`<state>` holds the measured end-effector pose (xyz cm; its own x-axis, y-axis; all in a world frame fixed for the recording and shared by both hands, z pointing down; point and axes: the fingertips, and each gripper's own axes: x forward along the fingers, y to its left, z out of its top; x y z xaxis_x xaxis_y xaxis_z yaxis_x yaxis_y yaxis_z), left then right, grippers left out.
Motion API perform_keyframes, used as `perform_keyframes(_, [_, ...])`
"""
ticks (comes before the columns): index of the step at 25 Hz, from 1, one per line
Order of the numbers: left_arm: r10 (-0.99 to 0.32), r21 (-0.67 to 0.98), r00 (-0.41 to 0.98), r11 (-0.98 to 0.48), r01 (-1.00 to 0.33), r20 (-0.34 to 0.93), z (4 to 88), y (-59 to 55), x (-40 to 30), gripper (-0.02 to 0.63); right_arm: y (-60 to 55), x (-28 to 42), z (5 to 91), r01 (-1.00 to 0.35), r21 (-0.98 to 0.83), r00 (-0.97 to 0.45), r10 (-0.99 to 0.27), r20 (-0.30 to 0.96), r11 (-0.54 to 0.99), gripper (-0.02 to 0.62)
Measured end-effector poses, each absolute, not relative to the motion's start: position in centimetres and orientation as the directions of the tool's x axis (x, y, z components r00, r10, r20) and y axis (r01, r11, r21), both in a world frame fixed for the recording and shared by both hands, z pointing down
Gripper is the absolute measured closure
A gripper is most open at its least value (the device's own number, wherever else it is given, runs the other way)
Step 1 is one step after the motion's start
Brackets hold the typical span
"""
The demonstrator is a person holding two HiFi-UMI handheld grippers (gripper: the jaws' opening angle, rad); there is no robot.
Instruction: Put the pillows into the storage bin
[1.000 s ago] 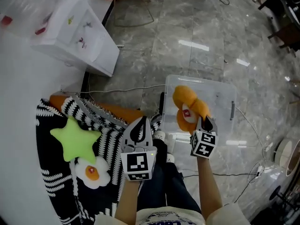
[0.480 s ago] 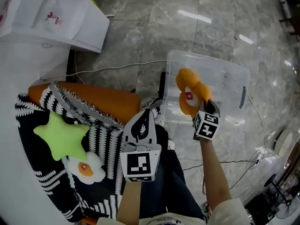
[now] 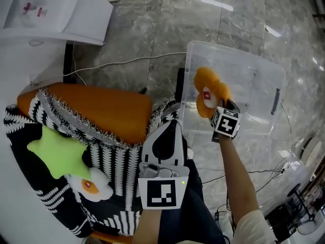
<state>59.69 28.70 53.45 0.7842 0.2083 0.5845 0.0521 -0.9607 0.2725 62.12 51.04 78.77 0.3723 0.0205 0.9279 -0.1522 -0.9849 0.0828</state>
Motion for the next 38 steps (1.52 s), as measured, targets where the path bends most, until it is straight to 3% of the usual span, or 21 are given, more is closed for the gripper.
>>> perform_keyframes(14, [0.207, 0.304, 0.729, -0.953, -0.001, 0.652, 59.0, 28.4, 59.0, 0.592, 51.1, 63.1, 85.4, -0.018, 0.153, 0.291, 0.141, 0.946, -0.988, 0.511])
perform_keyframes(17, [0.203, 0.310, 0.726, -0.951, -0.014, 0.657, 59.3, 28.5, 58.8, 0.592, 49.3, 63.4, 85.5, -0.052, 0.105, 0.304, 0.084, 0.949, -0.993, 0.495])
perform_keyframes(26, [0.182, 0.311, 0.732, -0.949, -0.044, 0.657, 58.9, 28.3, 58.3, 0.592, 41.3, 63.6, 83.3, -0.159, -0.201, 0.371, -0.247, 0.895, -0.967, 0.453])
perform_keyframes(32, [0.156, 0.293, 0.748, -0.955, -0.053, 0.645, 57.4, 28.1, 57.6, 0.592, 39.6, 64.0, 78.9, -0.226, -0.244, 0.442, -0.322, 0.837, -0.943, 0.425])
perform_keyframes(38, [0.113, 0.264, 0.778, -0.962, -0.070, 0.618, 54.4, 27.2, 56.1, 0.592, 40.3, 64.2, 70.1, -0.322, -0.164, 0.600, -0.335, 0.726, -0.932, 0.466])
